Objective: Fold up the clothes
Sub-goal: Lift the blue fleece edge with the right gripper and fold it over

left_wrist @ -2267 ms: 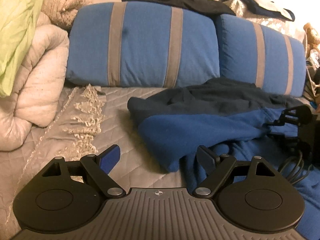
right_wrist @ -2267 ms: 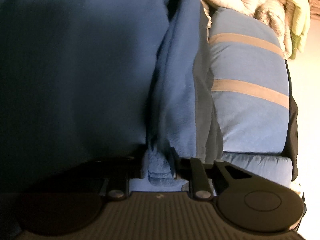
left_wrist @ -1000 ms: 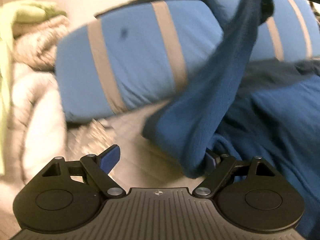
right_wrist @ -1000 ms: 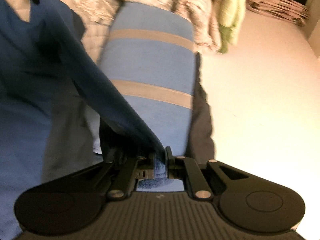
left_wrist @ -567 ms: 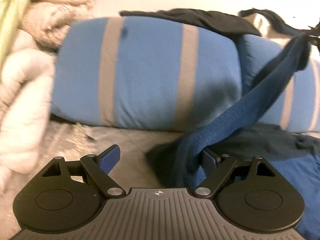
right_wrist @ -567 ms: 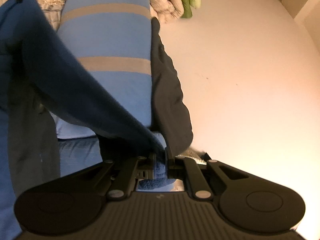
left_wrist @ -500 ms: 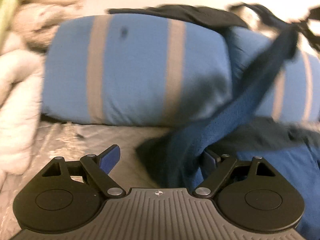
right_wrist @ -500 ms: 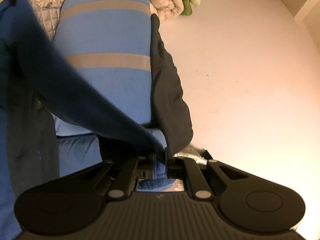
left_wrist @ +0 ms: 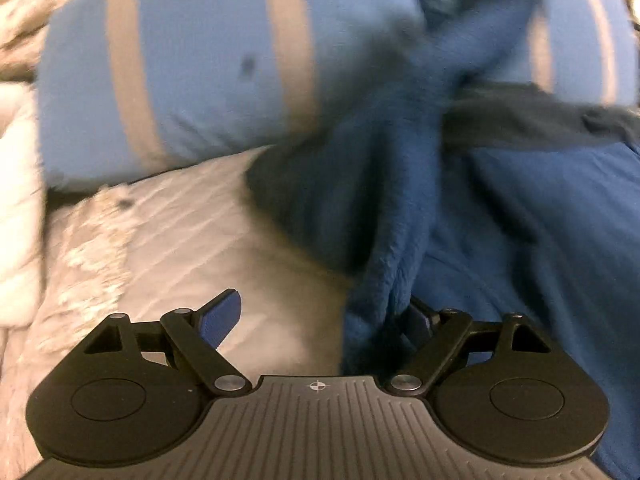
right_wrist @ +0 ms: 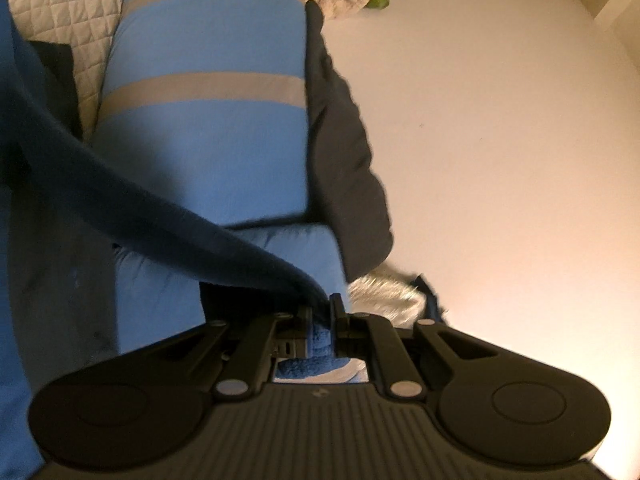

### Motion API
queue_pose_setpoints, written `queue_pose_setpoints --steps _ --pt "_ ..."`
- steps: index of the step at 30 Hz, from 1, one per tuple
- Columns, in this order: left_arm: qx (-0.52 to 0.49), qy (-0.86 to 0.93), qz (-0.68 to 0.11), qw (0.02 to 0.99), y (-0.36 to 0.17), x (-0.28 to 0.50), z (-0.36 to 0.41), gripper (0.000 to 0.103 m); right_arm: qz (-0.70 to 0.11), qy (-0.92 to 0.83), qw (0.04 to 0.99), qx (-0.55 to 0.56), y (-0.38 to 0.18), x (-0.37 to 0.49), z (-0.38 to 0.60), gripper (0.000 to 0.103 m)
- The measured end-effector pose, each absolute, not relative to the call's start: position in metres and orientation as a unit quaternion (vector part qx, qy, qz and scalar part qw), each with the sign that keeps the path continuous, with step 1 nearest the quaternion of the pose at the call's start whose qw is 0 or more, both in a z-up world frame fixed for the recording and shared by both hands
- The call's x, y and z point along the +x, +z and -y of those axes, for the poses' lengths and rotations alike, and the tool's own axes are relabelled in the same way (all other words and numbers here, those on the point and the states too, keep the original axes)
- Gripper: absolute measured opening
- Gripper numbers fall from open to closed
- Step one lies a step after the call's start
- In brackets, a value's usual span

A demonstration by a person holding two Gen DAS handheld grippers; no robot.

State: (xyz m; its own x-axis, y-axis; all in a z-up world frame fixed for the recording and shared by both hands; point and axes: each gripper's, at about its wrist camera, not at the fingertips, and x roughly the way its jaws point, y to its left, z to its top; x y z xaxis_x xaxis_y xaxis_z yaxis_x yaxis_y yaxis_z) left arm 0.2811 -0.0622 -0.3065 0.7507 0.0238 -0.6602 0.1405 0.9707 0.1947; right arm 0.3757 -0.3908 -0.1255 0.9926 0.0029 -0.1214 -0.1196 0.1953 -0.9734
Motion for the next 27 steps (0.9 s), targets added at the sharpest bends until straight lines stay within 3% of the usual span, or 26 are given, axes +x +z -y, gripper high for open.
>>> queue_pose_setpoints --steps 11,27 --pt "0.126 0.002 -0.320 0.939 -0.286 0.273 0.053 0.083 -0.170 0.068 0.792 -0.582 -0.181 0.370 0.465 0.007" --pt "0.165 0.039 -0.307 0.937 -0.274 0.276 0.056 0.083 -0.211 0.122 0.760 -0.603 -0.306 0.262 0.503 0.007"
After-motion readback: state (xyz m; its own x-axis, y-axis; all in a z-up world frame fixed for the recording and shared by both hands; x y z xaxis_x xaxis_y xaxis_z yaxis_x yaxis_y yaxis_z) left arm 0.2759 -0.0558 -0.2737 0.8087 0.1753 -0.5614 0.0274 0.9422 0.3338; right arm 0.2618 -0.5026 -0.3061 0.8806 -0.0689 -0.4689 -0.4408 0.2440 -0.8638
